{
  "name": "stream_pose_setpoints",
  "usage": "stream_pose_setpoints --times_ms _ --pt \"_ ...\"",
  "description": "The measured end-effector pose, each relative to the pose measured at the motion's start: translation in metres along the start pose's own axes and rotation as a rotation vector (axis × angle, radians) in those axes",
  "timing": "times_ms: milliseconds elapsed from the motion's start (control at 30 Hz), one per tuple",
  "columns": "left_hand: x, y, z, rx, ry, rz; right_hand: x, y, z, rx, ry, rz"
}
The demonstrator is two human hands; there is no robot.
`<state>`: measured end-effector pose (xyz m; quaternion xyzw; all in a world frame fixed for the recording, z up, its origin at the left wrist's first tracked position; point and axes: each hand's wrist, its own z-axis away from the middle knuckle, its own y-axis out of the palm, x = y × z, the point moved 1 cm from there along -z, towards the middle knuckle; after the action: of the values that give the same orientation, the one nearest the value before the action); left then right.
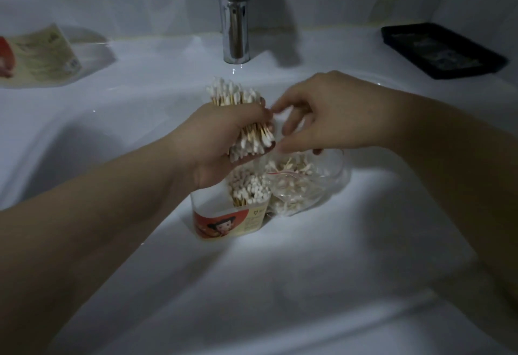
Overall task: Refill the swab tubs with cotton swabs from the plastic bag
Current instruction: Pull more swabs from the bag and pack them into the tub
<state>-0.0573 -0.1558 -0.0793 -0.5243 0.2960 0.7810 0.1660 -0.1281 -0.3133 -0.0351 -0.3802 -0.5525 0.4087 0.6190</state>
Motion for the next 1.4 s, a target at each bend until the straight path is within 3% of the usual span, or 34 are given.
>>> stream_pose_setpoints --times_ms 133,300,733,967,1133,1400 --pt "0.000 -0.001 -0.002 -0.005 0.061 0.014 -0.009 0.008 -0.001 0.187 0.089 0.101" --pt "0.001 0.000 -0.001 -0.036 0.083 -0.033 -0.005 0.028 -0.010 0.302 0.025 0.266" --pt "0.004 0.002 0.004 0.010 0.075 -0.141 0.004 0.047 -0.016 0.277 -0.041 0.391" --pt "0.005 0.003 0.005 0.021 0.099 -0.184 0.000 0.037 -0.017 0.208 0.005 0.343" --pt "0.005 -0.001 0.004 -0.070 0.112 -0.391 0.001 0.023 -0.012 0.152 0.032 0.235" --pt "0.008 -0.002 0.006 -0.110 0.040 -0.600 -0.010 0.008 -0.003 0.097 0.127 -0.179"
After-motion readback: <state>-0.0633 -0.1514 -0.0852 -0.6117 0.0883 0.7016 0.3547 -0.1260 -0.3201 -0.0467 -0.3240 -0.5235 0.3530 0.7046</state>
